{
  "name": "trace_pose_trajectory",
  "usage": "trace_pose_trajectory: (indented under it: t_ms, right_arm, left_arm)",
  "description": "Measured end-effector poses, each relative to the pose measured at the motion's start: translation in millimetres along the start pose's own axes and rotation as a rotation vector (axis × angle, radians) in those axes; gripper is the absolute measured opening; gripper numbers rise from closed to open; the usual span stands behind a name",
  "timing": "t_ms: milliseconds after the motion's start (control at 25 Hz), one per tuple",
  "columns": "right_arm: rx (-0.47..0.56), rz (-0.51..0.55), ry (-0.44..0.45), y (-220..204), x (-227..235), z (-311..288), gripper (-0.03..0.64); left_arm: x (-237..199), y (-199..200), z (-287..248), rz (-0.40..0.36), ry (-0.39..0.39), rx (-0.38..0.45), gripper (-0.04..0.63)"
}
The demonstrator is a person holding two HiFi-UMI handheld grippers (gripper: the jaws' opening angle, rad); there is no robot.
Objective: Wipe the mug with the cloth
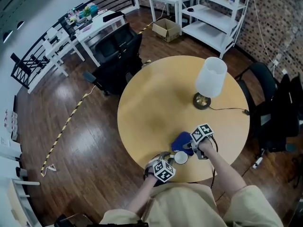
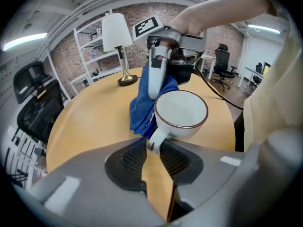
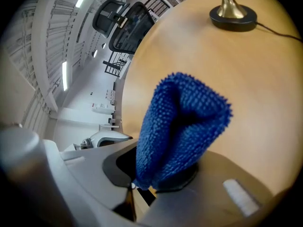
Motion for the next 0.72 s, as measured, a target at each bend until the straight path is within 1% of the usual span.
trace_pose_trajectory:
  t_ms: [40, 120, 200, 320, 520, 600, 720]
  right_arm:
    - [0.002, -0.009, 0.001, -2, 1, 1, 0.061]
    - [0.018, -0.025, 0.004, -7, 4, 2, 0.061]
    - [0.045, -0.045, 0.012, -13, 7, 4, 0.061]
    - [0.091, -0.086, 0.029, -24, 15, 8, 0.061]
    - [0.203, -0.177, 0.082, -37, 22, 16, 0.06]
    - [0.225, -0.196, 0.081, -40, 23, 14, 0.06]
    - [0.267, -0.225, 0.082, -43, 23, 7, 0.06]
  left_arm:
    - [-1, 1, -1, -0.03, -0.001, 0.01, 0.063]
    - [-2, 2, -3, -0.075, 0.005, 0.025, 0.058]
    - [-2, 3, -5, -0.079, 0.027, 0.03, 0.057]
    - [-1, 3, -7, -0.025, 0.091, 0.019, 0.052]
    - [-2, 1, -6, 0.102, 0.188, -0.001, 0.051]
    - [-9, 0, -6, 0.137, 0.217, -0.01, 0.049]
    - [-20, -4, -5, 0.21, 0.27, -0.027, 0.049]
Point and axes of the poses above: the fingertips, and each gripper's own axes: z backward along the fingers, x to its right, y out of its top, the point moved 6 cm from there along z, backward along the fingers, and after that the axes turned 6 degrees about y, right-handed, at the moved point
